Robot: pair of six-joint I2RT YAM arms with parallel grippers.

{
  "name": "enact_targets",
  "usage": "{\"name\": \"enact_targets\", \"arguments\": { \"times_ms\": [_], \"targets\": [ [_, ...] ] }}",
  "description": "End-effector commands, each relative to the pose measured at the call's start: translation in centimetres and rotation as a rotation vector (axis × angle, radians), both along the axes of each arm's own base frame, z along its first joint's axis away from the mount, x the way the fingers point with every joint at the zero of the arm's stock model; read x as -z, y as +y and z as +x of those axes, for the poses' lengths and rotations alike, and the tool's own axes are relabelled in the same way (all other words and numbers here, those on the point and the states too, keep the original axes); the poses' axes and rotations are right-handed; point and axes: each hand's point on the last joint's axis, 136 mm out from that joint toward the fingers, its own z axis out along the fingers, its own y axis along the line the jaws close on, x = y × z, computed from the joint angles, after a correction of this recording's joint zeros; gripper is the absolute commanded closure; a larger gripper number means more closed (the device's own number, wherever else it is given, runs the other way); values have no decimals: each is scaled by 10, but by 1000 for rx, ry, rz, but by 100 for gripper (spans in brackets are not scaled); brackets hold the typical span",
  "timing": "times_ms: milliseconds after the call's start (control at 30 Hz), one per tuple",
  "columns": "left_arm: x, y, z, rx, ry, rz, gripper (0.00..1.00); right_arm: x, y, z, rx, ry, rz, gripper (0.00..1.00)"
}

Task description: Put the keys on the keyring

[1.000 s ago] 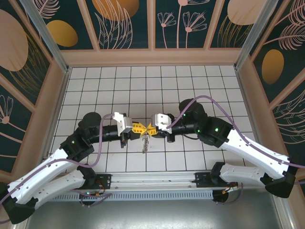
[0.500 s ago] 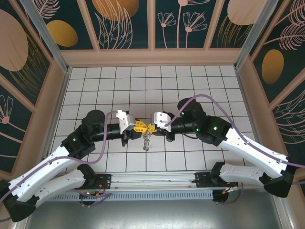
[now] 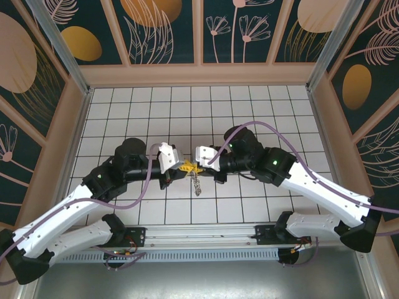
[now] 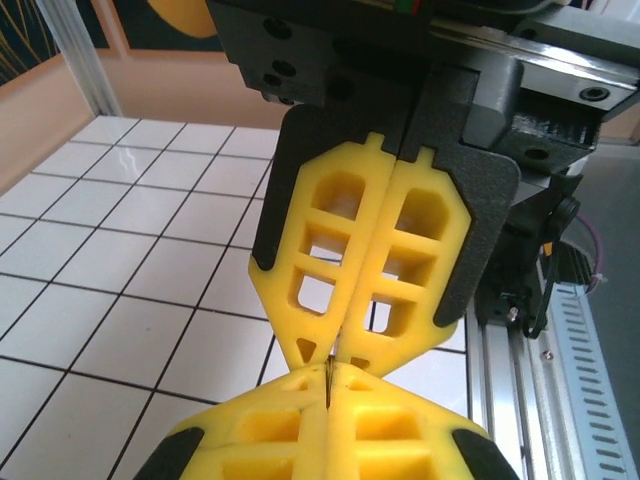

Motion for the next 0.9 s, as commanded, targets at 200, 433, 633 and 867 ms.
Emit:
{"name": "enact_targets", "arguments": {
  "times_ms": [200, 433, 633, 867],
  "targets": [
    [-74, 10, -27, 69, -111, -318, 100, -41, -4, -27, -88, -31, 199, 86],
    [-70, 6, -32, 116, -90, -356, 100, -46, -3, -33, -116, -28, 237, 86],
    [-66, 7, -31, 103, -91, -372, 100, -49, -5, -36, -124, -25, 257, 95],
    [-70, 9, -33, 108, -96, -383, 100, -37, -11, -32, -64, 10, 232, 79]
  ]
}}
